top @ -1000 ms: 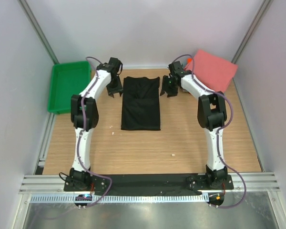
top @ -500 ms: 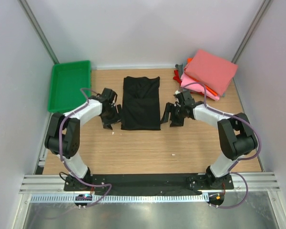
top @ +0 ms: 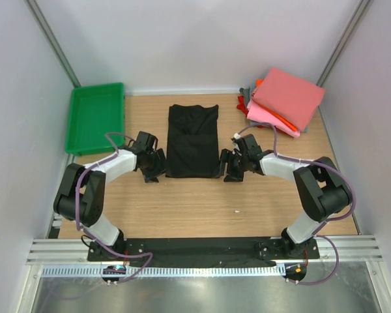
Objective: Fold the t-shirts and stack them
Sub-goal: Fold the tshirt
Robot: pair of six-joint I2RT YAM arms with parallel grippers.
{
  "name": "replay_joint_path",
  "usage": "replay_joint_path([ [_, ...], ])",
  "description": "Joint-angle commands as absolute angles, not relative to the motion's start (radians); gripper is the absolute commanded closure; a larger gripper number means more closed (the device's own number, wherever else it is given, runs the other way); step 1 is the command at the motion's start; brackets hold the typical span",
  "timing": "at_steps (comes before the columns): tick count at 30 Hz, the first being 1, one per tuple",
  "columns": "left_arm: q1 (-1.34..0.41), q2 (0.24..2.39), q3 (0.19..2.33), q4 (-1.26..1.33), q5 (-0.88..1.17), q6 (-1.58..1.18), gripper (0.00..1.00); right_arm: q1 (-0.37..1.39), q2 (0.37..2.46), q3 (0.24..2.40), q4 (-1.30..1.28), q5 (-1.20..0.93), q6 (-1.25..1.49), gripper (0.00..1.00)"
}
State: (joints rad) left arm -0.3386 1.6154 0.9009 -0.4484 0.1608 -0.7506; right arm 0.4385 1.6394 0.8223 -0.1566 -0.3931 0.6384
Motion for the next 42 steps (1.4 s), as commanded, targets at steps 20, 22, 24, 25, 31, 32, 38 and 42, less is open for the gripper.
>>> replay_joint_path([
  [20,-0.35,1.644,0.844,-0.295,0.131,-0.79,0.94,0.453,1.778,0.822,-0.032,-0.374,0.667,0.87],
  [22,-0.357,1.628,0.836,-0.293,0.121,-0.79,0.99,0.454,1.764,0.822,-0.041,-0.373,0.667,0.89],
  [24,-0.37,1.608,0.822,-0.298,0.114,-0.793,1.0,0.457,1.747,0.818,-0.055,-0.371,0.666,0.93],
  [25,-0.376,1.594,0.818,-0.302,0.109,-0.793,1.0,0.46,1.726,0.813,-0.063,-0.367,0.666,0.95],
  [31,-0.503,1.419,0.782,-0.428,0.006,-0.827,1.0,0.558,1.562,0.766,-0.167,-0.276,0.675,0.98],
  [32,-0.556,1.384,0.772,-0.449,-0.038,-0.839,1.0,0.577,1.511,0.753,-0.178,-0.262,0.69,0.98],
  [38,-0.73,1.125,0.664,-0.624,-0.135,-0.965,1.0,0.735,1.275,0.652,-0.302,-0.115,0.802,0.98],
  [42,-0.805,0.945,0.604,-0.731,-0.159,-1.041,1.0,0.824,1.076,0.598,-0.394,-0.037,0.919,0.99],
])
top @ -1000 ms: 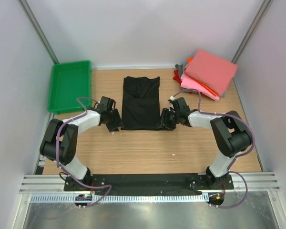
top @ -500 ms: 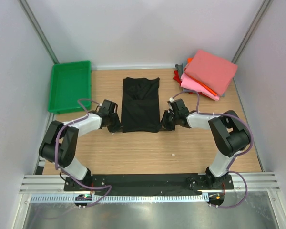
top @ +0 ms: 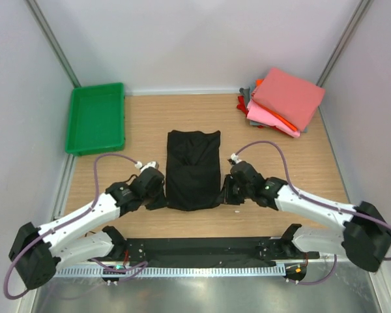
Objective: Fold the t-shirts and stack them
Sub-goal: Fold the tshirt
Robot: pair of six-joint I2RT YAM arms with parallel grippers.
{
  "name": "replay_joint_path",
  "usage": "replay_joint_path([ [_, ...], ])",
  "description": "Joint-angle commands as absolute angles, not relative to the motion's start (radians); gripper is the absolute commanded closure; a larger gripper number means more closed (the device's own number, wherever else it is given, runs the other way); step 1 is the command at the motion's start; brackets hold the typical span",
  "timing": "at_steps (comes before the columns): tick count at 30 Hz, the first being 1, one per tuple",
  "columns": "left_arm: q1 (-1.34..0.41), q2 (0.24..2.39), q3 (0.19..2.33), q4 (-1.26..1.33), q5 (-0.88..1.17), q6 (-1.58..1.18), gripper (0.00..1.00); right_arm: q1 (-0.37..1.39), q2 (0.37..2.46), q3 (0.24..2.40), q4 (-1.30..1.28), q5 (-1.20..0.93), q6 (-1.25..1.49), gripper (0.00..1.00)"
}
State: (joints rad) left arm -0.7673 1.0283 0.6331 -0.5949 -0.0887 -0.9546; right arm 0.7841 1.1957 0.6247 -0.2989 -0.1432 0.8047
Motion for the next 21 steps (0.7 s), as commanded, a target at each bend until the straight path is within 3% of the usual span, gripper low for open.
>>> replay_joint_path([
  [1,-0.819,0.88,0.601,-0.753,-0.164,-1.073,1.0,0.857,1.05,0.588,-0.409,-0.014,0.934,0.99],
  [7,-0.847,0.776,0.698,-0.922,-0.209,-1.086,1.0,0.919,0.953,0.664,-0.523,0.06,0.968,0.99],
  [21,-0.827,1.089,1.132,-0.999,-0.334,-0.862,0.99,0.92,1.175,1.048,-0.741,0.261,0.804,0.99],
])
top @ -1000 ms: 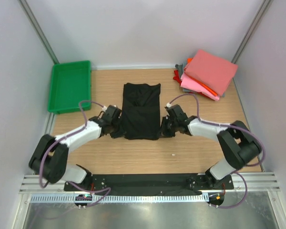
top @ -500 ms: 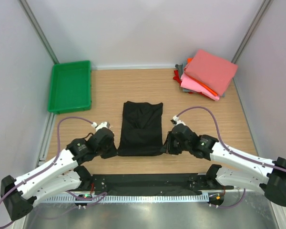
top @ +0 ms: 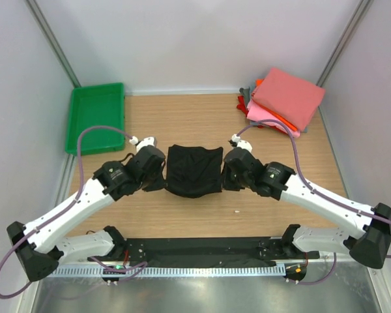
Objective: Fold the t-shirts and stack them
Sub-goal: Fold the tshirt
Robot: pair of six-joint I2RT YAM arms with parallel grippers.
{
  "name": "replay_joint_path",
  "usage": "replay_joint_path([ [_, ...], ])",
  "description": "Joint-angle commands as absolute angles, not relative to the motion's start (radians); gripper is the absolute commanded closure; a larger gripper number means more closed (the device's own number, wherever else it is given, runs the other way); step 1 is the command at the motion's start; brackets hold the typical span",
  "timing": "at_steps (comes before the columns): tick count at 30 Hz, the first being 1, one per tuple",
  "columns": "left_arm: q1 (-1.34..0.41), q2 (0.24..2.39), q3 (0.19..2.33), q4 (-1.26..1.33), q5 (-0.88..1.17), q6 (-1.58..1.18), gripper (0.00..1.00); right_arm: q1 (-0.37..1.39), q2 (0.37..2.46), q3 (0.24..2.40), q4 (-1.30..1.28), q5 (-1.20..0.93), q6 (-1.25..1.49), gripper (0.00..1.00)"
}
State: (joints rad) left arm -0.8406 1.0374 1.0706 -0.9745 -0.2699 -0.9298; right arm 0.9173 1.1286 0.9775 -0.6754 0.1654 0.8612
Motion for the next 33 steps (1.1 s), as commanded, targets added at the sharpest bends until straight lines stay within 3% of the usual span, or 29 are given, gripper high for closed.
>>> replay_joint_path([
  [1,-0.809,1.106,1.144,-0.99,-0.327,-0.838,0.99,0.92,1.187,1.074,-0.75,0.271,0.799,0.99],
  [16,-0.577,1.34,1.279,-0.879,-0.163,-0.683,0.99,0.793,1.38,1.219,-0.747,0.296,0.672,0.99],
  [23,-0.489,1.624,1.538,-0.89,-0.167,-0.595,0.99,0.62,1.603,1.371,-0.689,0.215,0.555,0.99],
  [26,-0.417,1.831,1.715,-0.904,-0.135,-0.565,0.98,0.528,1.812,1.555,-0.71,0.163,0.496,0.99],
  [28,-0.367,2.058,1.957,-0.961,-0.097,-0.532,0.9,0.464,2.021,1.789,-0.73,0.114,0.434,0.81],
  [29,-0.348,2.163,2.079,-1.03,-0.077,-0.523,0.83,0.444,2.096,1.89,-0.758,0.103,0.413,0.64],
  [30,-0.319,2.251,2.205,-1.102,-0.069,-0.52,0.59,0.427,2.171,2.112,-0.785,0.082,0.393,0.33],
  [31,-0.308,2.398,2.402,-1.205,-0.071,-0.528,0.51,0.396,2.325,2.237,-0.886,0.025,0.37,0.27],
  [33,-0.293,2.476,2.54,-1.276,-0.009,-0.523,0.44,0.377,2.437,2.554,-1.015,0.028,0.394,0.22],
])
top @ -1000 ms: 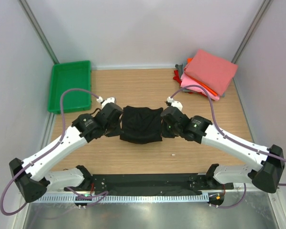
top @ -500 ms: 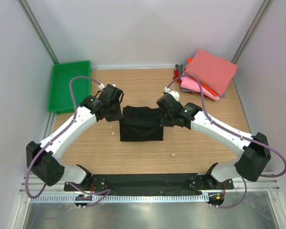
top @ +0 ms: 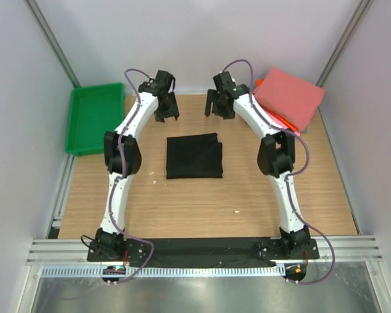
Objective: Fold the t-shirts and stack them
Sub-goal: Fold the tshirt
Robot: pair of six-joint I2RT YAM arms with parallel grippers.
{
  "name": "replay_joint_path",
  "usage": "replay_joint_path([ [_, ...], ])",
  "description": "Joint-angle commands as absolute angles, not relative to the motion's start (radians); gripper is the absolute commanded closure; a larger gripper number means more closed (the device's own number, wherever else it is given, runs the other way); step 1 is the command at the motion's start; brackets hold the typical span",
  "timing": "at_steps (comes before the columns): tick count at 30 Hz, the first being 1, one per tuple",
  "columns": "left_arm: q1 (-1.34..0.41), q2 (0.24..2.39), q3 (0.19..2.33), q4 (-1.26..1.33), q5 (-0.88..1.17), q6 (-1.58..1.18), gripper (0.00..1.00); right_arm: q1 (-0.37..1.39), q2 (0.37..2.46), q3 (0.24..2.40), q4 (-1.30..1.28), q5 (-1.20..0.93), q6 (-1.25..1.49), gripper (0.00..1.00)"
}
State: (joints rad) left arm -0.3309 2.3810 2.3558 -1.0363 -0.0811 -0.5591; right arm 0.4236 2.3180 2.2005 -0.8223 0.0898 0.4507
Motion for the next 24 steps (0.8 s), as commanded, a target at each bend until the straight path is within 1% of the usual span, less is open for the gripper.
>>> replay_joint_path([
  [1,-0.293,2.47,2.548,-1.275,-0.017,-0.528,0.44,0.374,2.456,2.592,-1.078,0.031,0.412,0.22],
  [2,-0.293,2.438,2.505,-1.255,-0.015,-0.537,0.43,0.382,2.421,2.577,-1.063,0.037,0.417,0.22],
  [3,-0.295,2.38,2.431,-1.152,-0.014,-0.543,0.43,0.387,2.367,2.415,-1.024,0.044,0.417,0.22],
  [4,-0.293,2.323,2.263,-1.09,-0.014,-0.549,0.43,0.391,2.302,2.295,-0.964,0.052,0.413,0.21],
  [5,-0.295,2.209,2.193,-1.039,-0.006,-0.555,0.42,0.396,2.145,2.175,-0.828,0.064,0.414,0.21],
  [6,-0.295,2.162,2.136,-0.969,-0.006,-0.558,0.41,0.396,2.079,1.975,-0.774,0.071,0.426,0.21],
  [7,-0.295,2.123,2.056,-0.95,0.032,-0.561,0.41,0.396,2.009,1.892,-0.705,0.08,0.436,0.2],
  [8,-0.298,2.059,2.031,-0.943,0.046,-0.558,0.41,0.396,1.911,1.822,-0.68,0.075,0.452,0.2],
  [9,-0.298,2.034,2.011,-0.957,0.066,-0.554,0.42,0.396,1.863,1.693,-0.654,0.052,0.46,0.2],
  [11,-0.298,1.985,1.956,-0.988,0.067,-0.549,0.43,0.396,1.768,1.577,-0.582,0.014,0.474,0.18],
  [12,-0.298,1.924,1.922,-0.989,0.074,-0.537,0.43,0.396,1.749,1.49,-0.566,-0.045,0.476,0.16],
  [14,-0.299,1.855,1.786,-0.973,0.071,-0.526,0.44,0.396,1.718,1.418,-0.523,-0.064,0.477,0.1],
  [16,-0.299,1.748,1.641,-0.939,0.061,-0.508,0.44,0.39,1.707,1.341,-0.48,-0.092,0.476,0.07],
  [18,-0.299,1.645,1.544,-0.916,0.045,-0.503,0.44,0.38,1.73,1.301,-0.451,-0.171,0.477,0.07],
  [21,-0.299,1.522,1.325,-0.865,0.015,-0.483,0.44,0.371,1.764,1.269,-0.373,-0.212,0.482,0.07],
  [23,-0.298,1.488,1.263,-0.845,0.008,-0.462,0.44,0.371,1.779,1.256,-0.316,-0.228,0.485,0.07],
  [24,-0.298,1.464,1.225,-0.842,-0.035,-0.447,0.44,0.371,1.796,1.249,-0.284,-0.238,0.492,0.07],
])
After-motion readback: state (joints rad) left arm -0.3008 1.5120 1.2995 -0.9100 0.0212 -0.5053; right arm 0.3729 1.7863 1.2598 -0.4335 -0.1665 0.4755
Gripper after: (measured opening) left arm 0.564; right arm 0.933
